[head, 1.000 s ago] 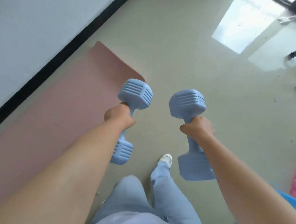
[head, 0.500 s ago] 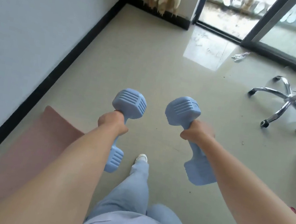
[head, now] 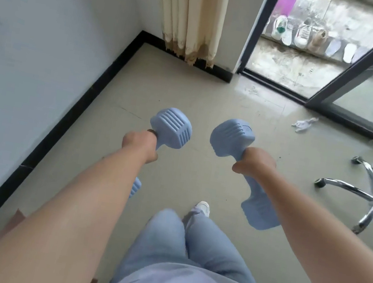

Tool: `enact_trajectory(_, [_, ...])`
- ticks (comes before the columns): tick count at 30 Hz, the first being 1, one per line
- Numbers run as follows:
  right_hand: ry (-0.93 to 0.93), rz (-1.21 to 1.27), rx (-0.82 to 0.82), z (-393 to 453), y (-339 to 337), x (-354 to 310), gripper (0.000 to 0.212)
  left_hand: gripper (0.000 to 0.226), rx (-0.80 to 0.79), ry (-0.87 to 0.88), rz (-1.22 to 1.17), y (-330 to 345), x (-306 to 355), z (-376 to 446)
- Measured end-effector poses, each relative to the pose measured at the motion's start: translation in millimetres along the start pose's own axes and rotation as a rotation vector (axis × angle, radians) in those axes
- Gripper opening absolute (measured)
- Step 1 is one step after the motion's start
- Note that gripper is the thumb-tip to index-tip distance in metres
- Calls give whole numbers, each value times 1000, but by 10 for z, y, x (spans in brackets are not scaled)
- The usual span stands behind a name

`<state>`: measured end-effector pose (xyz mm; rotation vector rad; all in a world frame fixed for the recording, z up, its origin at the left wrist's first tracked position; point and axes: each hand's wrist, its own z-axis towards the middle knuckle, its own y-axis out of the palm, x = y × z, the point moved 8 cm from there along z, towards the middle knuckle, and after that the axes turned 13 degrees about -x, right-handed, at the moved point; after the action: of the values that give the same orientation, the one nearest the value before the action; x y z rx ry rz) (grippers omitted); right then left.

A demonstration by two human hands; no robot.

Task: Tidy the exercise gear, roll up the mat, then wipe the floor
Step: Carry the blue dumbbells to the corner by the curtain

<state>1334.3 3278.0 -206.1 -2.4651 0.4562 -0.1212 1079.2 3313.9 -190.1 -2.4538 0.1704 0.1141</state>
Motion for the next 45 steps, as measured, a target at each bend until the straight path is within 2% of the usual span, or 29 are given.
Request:
enact_trajectory(6, [-1,-22,-23,1133,-1298,-448,27,34,-13,2,-58,-1278,78,1099])
enact_trajectory(11, [40,-51,-62,2072,-2086,-805,29,34,-32,31,-20,-2172,88,2140])
enact_trajectory(16, [24,-51,-71,2958,-2705,-1013,31,34,-91,43,63,-2844,196,3086])
enact_trajectory(21, [3,18,-40,4009,-3059,-1116,28,34,-103,74,121,-3183,488,4129])
enact_trajectory(23, [-8,11,-4,4289,-3093,-1152,17,35,-121,86,142,-3159,568,4426])
enact_trajectory(27, [5,61,29,5409,-2893,-1182,22,37,-152,115,180,-2876,825,5571])
enact_trajectory(33, [30,95,35,6985,-2114,-1158,22,38,-155,168,246,-2143,1129,7195])
enact_trajectory(38, [18,60,95,8218,-1609,-1067,22,37,-105,286,380,-1555,1566,8405])
enact_trajectory(42, [-19,11,169,9000,-1469,-1058,16,37,-55,378,468,-1243,1916,9075])
enact_trajectory(45, [-32,2,215,9313,-1534,-1064,24,36,-19,433,500,-1139,2074,9292])
